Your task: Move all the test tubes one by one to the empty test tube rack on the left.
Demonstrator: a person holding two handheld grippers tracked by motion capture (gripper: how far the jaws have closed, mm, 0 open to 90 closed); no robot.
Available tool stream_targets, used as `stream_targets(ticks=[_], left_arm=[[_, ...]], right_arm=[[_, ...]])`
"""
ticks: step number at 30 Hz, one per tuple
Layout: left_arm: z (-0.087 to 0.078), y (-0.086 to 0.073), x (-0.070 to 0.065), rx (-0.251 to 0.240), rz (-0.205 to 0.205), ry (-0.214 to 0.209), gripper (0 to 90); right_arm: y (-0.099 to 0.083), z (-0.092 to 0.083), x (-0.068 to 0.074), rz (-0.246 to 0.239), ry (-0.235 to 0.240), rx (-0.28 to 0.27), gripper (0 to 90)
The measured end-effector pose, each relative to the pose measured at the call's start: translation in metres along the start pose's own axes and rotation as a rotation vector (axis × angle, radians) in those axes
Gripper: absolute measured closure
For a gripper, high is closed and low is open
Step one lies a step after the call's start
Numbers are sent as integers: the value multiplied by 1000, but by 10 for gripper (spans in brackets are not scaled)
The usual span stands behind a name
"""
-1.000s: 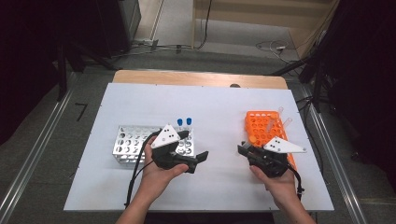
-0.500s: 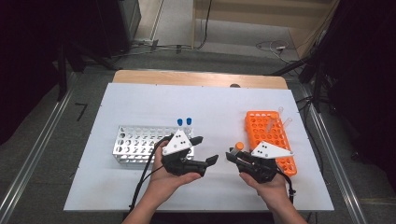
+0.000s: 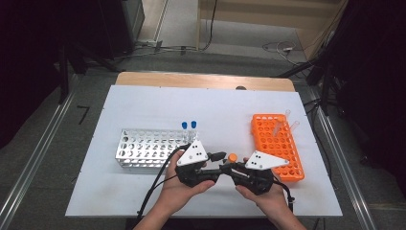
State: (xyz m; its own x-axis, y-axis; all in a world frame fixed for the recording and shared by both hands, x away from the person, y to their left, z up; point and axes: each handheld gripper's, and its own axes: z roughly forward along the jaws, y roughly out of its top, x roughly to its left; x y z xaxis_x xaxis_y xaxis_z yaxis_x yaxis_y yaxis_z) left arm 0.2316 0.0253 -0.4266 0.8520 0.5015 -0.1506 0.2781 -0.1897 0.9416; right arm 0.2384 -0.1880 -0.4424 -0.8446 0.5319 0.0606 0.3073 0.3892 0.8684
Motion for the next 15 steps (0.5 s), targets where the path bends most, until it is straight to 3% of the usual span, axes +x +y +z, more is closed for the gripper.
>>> stream_targets(ticks=[6,15], left_arm=[[3,-1,-3,17,8,-5,698],[2,0,-3,16,38,38,754]], right_arm=[[1,2,6,-17,23,3,730],[0,2,4,-2,37,9,728]])
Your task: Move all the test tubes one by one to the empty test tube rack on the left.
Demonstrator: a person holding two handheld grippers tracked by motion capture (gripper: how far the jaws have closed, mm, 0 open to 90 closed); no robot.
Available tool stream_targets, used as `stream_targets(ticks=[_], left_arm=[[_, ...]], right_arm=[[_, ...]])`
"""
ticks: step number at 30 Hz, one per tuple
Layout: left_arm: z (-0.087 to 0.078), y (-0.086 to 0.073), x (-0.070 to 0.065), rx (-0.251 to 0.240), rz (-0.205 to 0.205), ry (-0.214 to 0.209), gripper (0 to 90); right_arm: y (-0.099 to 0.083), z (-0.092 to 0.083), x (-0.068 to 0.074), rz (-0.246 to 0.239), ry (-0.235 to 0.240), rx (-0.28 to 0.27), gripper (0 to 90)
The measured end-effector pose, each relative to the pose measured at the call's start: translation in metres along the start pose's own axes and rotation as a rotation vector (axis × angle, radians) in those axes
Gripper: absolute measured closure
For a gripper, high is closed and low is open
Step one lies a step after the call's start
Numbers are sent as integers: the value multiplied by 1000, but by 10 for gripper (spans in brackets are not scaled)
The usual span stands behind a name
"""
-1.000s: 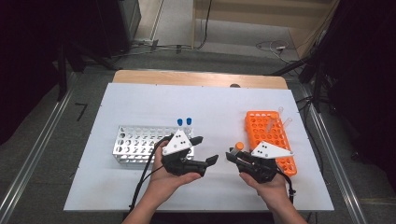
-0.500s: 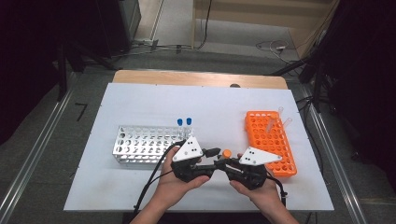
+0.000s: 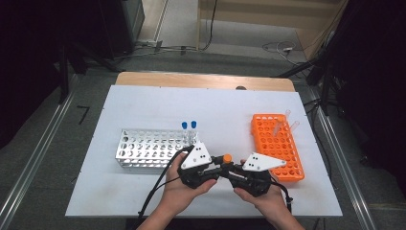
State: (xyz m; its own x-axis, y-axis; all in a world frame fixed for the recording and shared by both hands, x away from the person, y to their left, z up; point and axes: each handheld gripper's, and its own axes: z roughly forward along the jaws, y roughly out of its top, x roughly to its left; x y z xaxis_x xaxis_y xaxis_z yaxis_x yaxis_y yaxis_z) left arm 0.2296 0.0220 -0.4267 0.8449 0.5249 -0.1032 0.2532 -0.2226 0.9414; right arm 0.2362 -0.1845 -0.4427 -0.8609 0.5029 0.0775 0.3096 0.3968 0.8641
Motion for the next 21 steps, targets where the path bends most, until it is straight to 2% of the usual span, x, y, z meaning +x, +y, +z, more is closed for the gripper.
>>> stream_targets(ticks=[6,9,12,15,21], left_arm=[[-2,1,1,-23,-7,-7,758],[-3,1,1,-27,-7,-8,757],[-6,2,4,-35,-13,-5,758],[-10,2,7,-46,-27,18,758],[-18,2,17,-61,-57,54,757]], right_arm=[[0,-3,-3,-3,15,-18,709],[0,-5,-6,-2,26,-22,659],[-1,-8,-11,-4,30,-29,570],[-2,-12,-17,-12,26,-37,478],[-6,-23,-32,8,-7,-57,274]])
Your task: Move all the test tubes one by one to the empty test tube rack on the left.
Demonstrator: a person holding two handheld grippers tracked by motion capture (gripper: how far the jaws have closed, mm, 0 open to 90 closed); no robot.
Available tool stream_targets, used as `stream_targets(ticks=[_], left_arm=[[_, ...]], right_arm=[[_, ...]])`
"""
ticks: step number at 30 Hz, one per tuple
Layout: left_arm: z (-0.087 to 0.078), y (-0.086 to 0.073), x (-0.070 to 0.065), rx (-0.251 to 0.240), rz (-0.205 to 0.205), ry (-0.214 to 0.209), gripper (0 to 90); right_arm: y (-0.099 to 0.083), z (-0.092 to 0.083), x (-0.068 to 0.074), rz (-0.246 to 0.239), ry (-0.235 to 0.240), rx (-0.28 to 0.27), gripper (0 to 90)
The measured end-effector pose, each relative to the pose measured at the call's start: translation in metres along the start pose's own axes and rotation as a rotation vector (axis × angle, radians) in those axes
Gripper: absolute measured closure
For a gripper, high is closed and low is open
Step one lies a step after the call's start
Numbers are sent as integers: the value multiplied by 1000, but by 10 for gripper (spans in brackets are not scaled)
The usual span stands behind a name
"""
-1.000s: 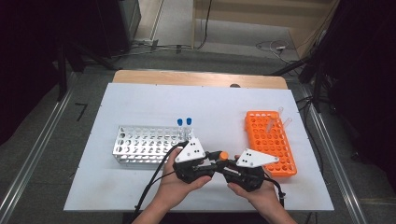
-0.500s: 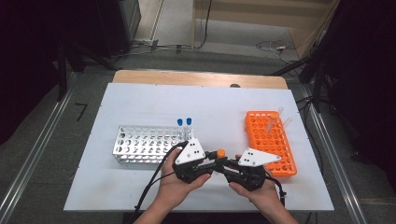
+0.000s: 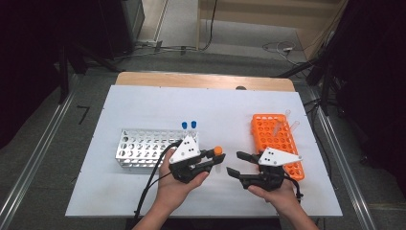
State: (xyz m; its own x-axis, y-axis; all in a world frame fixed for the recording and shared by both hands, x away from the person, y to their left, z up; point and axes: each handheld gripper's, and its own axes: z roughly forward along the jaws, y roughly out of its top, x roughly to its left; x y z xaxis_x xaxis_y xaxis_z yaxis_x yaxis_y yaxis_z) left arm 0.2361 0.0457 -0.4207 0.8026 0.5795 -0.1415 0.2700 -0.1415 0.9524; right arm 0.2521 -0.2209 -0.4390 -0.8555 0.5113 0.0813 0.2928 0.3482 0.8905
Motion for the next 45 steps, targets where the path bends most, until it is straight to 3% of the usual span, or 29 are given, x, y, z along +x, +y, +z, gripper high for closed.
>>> stream_targets(ticks=[4,7,13,19,24,32,45], left_arm=[[-7,2,7,-11,-6,31,757],[-14,4,15,-17,-9,58,757],[-31,10,32,-36,-13,119,758],[-47,16,48,-56,-11,176,758],[-55,21,61,-62,-5,216,758],[-56,20,82,-71,-22,271,758],[-42,10,108,-41,-70,338,757]], right_arm=[[-3,-10,-9,18,-37,-14,147],[-5,-18,-16,28,-54,-12,102],[-13,-29,-25,42,-111,-7,71],[-21,-42,-35,55,-105,5,42],[-29,-54,-41,64,-128,5,42],[-40,-71,-52,84,-173,2,42],[-46,-77,-64,125,-209,-23,47]])
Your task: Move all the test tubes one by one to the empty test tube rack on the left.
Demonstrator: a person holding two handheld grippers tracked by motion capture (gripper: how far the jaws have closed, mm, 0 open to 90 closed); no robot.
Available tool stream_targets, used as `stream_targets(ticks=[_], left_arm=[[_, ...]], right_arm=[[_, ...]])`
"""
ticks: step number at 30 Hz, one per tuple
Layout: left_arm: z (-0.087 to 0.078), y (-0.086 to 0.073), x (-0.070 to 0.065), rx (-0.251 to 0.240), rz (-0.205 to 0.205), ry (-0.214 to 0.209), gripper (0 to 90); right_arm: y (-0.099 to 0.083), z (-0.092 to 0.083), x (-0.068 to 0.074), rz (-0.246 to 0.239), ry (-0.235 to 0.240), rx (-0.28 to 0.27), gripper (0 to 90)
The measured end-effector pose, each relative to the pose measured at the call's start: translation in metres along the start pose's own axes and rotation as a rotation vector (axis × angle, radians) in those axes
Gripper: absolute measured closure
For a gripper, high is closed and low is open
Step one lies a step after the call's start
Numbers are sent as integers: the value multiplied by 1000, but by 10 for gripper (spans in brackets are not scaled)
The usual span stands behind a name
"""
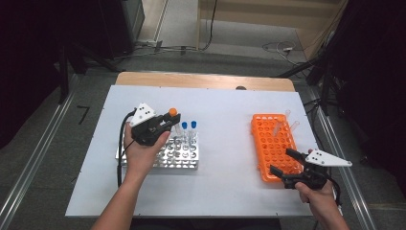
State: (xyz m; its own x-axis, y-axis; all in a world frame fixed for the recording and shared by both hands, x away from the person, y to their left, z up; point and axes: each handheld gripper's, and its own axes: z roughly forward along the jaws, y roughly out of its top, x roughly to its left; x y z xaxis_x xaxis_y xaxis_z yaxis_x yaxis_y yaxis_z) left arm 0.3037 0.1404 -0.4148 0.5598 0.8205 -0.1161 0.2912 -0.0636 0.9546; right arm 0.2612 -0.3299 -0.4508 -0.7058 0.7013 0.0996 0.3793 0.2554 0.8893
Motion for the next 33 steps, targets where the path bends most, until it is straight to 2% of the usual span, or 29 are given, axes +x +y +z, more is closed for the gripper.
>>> stream_targets(ticks=[13,22,33], left_arm=[[15,-12,1,64,10,28,756],[17,-15,-2,119,15,35,753],[15,-17,0,168,-20,16,738]], right_arm=[[-1,-1,-3,7,-11,-3,48],[-1,-1,-4,10,-16,-2,50],[-1,0,-5,17,-27,5,53]])
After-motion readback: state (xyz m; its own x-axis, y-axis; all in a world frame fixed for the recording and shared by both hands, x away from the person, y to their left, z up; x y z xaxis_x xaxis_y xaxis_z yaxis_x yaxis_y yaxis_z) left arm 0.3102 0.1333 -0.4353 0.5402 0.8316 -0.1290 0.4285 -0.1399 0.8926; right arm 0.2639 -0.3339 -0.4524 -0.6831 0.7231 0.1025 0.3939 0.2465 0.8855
